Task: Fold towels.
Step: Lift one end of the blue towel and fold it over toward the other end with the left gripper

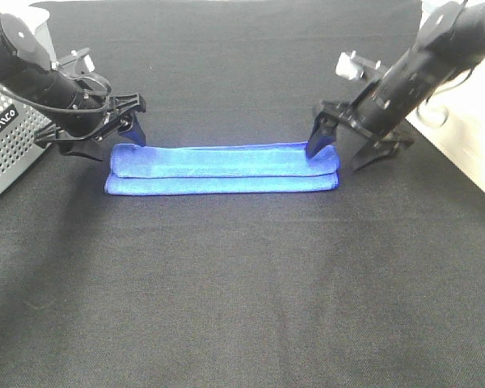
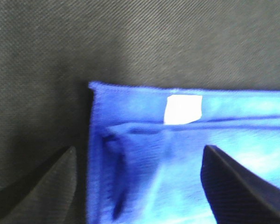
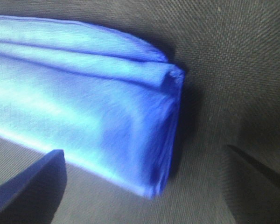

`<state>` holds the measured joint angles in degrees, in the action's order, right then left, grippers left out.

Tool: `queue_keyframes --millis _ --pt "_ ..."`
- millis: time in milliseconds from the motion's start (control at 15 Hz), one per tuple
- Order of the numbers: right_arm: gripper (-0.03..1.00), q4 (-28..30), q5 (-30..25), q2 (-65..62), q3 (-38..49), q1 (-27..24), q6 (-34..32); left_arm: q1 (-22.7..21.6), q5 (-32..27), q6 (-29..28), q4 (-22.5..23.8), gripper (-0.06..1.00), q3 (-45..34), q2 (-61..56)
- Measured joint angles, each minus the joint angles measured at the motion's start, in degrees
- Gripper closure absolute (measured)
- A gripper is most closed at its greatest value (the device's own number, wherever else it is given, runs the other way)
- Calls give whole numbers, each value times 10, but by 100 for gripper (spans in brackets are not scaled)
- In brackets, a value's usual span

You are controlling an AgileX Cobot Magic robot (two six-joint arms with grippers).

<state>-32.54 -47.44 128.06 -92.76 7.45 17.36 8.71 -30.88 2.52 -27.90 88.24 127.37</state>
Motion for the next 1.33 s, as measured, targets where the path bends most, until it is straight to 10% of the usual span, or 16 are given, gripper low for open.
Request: queue_keyframes --millis 533,867,1333 --pt "13 8 -2 -2 0 0 -10 -1 -10 9 -43 25 5 40" --pt "13 8 -2 -2 0 0 -12 -1 -11 19 -71 87 5 48" --pt "13 8 -17 -2 0 0 -15 -28 -68 -34 38 87 4 -31"
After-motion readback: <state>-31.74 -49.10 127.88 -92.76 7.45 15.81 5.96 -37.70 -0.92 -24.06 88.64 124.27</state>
